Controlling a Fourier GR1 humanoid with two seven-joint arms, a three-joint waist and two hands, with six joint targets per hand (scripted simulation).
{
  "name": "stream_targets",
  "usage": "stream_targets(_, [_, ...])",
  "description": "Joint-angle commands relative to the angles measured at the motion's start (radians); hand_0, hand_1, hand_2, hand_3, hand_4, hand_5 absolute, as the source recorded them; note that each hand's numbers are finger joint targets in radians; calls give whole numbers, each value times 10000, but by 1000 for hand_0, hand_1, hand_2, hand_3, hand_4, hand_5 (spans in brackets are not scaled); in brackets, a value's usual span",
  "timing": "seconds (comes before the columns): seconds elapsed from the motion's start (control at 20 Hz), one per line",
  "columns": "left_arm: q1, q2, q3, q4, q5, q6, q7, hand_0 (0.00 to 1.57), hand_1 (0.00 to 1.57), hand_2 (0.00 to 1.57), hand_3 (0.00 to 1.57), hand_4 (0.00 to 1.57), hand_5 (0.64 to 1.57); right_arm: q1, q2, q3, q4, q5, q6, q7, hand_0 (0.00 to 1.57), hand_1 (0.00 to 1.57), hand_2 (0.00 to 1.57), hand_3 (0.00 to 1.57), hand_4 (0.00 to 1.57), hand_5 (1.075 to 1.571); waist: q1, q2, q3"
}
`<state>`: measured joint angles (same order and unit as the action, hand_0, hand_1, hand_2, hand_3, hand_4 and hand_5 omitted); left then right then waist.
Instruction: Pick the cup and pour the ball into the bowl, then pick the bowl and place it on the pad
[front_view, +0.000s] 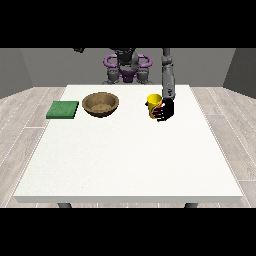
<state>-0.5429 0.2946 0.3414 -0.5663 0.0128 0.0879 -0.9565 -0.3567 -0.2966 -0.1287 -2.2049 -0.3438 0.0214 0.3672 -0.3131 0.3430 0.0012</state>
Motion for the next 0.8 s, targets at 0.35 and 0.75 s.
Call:
stream_targets(0.35, [-989,-271,-1389,-2,-1787,2340,1760,1345,1345,1571,1571,1108,1498,416,-283,-1001,1694,-891,546,80,0,0,0,0,177,1558,608,-1774,-3])
stream_targets(0.75, [-1931,-408,-2835,374,-4243,5457,4107,1405,1405,1571,1571,1058,1548,862,17,-664,2231,-824,1139,-545,0,0,0,0,256,1561,166,-2207,9])
